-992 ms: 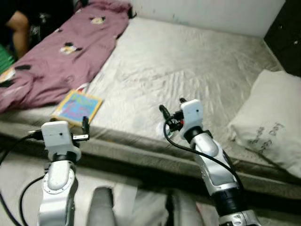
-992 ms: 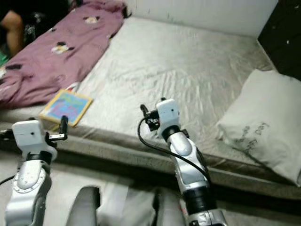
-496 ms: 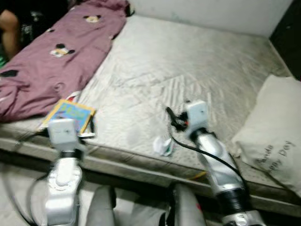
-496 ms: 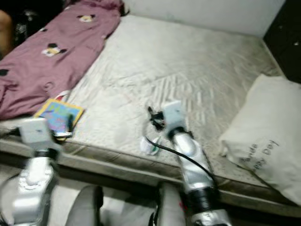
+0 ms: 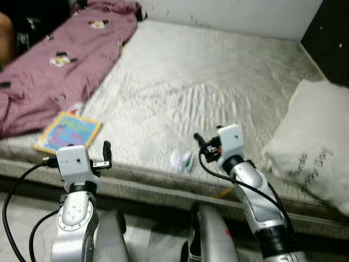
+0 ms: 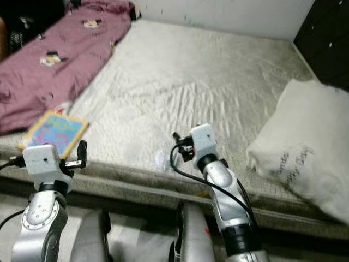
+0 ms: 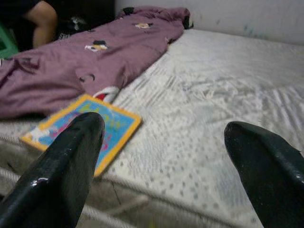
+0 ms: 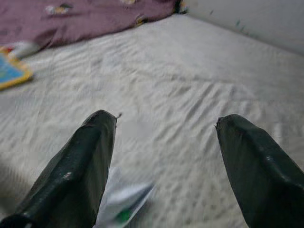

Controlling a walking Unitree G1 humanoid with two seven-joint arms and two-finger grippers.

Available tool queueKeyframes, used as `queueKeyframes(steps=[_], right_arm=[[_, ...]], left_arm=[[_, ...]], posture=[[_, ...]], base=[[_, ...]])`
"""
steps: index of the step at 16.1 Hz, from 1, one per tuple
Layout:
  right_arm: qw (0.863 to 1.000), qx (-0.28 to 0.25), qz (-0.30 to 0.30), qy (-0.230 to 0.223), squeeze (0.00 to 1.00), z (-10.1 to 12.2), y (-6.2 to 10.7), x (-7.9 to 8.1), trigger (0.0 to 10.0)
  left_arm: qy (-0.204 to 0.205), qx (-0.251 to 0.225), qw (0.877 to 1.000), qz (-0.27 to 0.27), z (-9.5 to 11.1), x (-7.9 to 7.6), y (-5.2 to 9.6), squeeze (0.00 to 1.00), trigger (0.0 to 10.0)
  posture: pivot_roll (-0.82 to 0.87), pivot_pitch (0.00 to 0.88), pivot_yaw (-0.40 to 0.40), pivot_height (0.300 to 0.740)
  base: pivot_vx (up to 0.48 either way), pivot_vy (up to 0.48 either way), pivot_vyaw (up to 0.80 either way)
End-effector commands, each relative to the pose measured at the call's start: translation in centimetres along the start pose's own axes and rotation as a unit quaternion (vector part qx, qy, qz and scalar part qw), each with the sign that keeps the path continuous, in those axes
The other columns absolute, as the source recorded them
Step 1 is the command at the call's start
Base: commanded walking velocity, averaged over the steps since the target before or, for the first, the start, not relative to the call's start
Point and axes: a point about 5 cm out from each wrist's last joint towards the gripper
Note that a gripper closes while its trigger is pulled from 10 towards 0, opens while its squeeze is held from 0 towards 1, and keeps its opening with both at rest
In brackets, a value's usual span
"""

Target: Clean up the room

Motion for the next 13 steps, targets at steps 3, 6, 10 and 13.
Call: queueKeyframes(steps=[3,6,10,13], right_arm=[[1.000,0.010,0.024,0.004,0.00,-0.2,-0.5,0.4,10.0],[0.998,0.031,0.055,0.002,0.00,-0.4,-1.4,1.5,10.0],[0.997,0.012,0.069,0.013,0.00,0.4,-3.0,2.4,10.0],[0.998,0.013,0.067,-0.005,0.00,0.7,-3.6,2.8,10.0]], left_arm=[[-0.005,-0.008,1.000,-0.002,0.9,-0.1,0.2,0.00,10.0],[-0.015,-0.008,1.000,0.001,1.4,0.2,0.7,0.00,10.0],[-0.023,-0.007,1.000,0.004,1.6,0.5,1.1,0.00,10.0],[-0.022,-0.009,1.000,0.006,1.8,0.4,1.1,0.00,10.0]], posture=[[0.04,0.009,-0.085,0.498],[0.06,0.029,-0.086,0.498],[0.09,0.027,-0.091,0.498],[0.10,0.026,-0.090,0.498]], base=[[0.000,0.000,0.00],[0.000,0.000,0.00],[0.000,0.000,0.13],[0.000,0.000,0.48]])
Point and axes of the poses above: a point about 5 cm out from each wrist's last joint towards the gripper, its own y axis pointing back from the gripper into the wrist, its own z axis along the axis of the wrist's last joint, x = y × z, and after that the axes turned 5 degrees about y, right-handed
